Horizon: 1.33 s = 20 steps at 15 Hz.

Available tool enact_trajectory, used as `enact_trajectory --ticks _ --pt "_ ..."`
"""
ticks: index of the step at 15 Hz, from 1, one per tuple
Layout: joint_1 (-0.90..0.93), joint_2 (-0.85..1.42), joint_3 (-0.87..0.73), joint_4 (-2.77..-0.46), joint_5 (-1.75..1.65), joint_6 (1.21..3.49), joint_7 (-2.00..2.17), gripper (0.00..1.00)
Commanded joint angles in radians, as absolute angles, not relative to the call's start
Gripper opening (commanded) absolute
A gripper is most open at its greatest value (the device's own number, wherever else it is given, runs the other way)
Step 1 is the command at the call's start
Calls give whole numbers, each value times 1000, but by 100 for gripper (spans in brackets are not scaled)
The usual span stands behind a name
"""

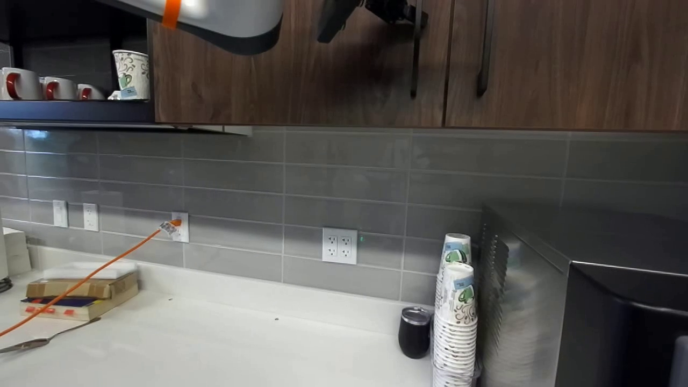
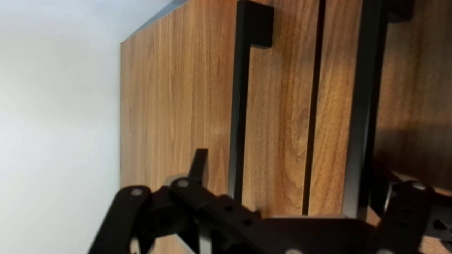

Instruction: Open and close the top left cabinet door

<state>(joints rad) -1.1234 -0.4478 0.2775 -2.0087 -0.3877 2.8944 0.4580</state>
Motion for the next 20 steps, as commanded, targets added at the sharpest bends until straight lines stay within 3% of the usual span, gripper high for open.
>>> enact_trajectory --ticks 1,20 --pt "-1167 -482 283 -2015 -400 2859 490 100" --pt "-995 -734 45 -2203 -388 2650 350 100"
